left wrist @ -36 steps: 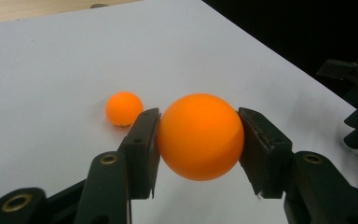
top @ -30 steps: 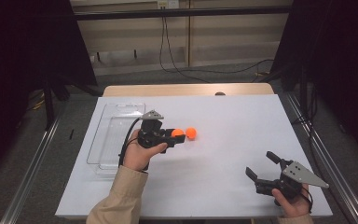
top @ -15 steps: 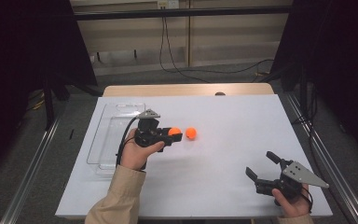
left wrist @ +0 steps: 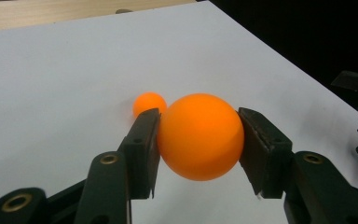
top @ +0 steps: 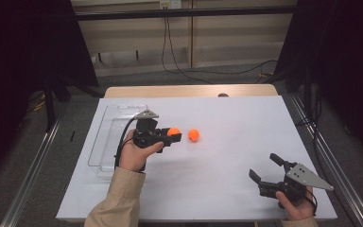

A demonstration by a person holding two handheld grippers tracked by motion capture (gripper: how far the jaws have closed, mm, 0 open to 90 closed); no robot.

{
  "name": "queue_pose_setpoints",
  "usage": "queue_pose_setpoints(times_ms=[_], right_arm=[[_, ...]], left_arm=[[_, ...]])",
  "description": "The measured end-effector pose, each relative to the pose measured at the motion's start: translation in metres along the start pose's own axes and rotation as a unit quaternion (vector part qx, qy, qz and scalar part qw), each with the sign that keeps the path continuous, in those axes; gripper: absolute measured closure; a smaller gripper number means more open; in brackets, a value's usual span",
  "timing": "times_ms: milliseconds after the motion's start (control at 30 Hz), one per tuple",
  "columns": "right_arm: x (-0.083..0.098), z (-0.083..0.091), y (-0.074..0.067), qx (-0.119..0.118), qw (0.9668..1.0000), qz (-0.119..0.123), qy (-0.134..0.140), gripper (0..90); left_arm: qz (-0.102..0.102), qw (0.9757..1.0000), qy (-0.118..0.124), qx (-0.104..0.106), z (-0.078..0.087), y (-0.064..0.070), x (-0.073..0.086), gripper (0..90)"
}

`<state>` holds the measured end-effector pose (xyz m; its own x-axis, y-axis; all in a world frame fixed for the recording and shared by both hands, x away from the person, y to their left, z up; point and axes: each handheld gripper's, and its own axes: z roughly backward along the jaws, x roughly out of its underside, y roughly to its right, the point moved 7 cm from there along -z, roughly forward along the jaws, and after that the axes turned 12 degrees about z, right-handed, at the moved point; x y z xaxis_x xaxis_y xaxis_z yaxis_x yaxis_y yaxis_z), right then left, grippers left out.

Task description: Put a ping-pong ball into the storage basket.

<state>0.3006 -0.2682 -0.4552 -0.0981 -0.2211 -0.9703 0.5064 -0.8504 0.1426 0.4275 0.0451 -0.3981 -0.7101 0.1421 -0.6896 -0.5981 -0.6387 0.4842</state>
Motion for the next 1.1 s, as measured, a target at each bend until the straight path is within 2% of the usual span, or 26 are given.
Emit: queue_pose_setpoints(times_ms=[1100], right_arm=[[0.000,0.000,0.000,0.000,1.0000,-0.001,0.000,4.7]], left_arm=[[0.015,0.9997,0.009,-0.019,0.012,-0.014,-0.004,50.8]])
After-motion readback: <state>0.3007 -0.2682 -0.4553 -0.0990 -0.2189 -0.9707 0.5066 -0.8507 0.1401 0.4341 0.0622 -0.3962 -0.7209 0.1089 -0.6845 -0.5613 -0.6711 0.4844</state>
